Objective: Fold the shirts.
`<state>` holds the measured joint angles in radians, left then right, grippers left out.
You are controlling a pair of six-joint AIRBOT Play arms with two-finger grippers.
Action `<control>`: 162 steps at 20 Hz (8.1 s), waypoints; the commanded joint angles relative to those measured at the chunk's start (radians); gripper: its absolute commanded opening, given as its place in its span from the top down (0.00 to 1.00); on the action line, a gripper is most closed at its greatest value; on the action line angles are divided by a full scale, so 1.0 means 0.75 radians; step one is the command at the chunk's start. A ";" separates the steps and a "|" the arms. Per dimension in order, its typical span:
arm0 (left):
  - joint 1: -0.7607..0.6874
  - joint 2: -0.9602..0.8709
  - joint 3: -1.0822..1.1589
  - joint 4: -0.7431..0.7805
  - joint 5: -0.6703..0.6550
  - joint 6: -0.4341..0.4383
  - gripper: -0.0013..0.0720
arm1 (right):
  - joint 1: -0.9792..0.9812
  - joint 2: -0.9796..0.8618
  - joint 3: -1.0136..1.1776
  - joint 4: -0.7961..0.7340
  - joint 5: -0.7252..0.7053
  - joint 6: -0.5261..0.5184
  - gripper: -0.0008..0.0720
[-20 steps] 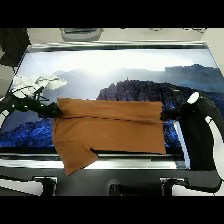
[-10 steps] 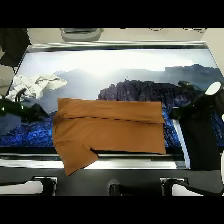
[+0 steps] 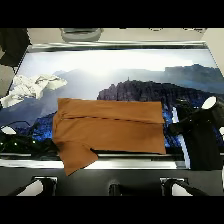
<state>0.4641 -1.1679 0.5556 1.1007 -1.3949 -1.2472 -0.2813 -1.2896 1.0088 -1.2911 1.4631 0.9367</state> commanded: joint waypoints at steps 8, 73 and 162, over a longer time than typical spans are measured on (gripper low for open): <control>0.002 0.026 -0.117 -0.073 0.209 0.010 0.57 | -0.001 0.054 -0.077 -0.005 0.009 -0.008 0.22; -0.266 -0.748 1.437 -0.203 -0.025 -0.112 0.44 | -0.013 -0.654 0.662 0.274 -0.201 0.203 0.13; -0.089 -0.012 0.984 -0.456 0.140 0.232 0.93 | 0.309 -0.274 0.449 0.713 -0.364 0.223 0.92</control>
<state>0.3977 -1.1774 1.3014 0.7601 -1.2907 -1.0756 0.0410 -1.5753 1.2747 -0.7589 1.1057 1.1255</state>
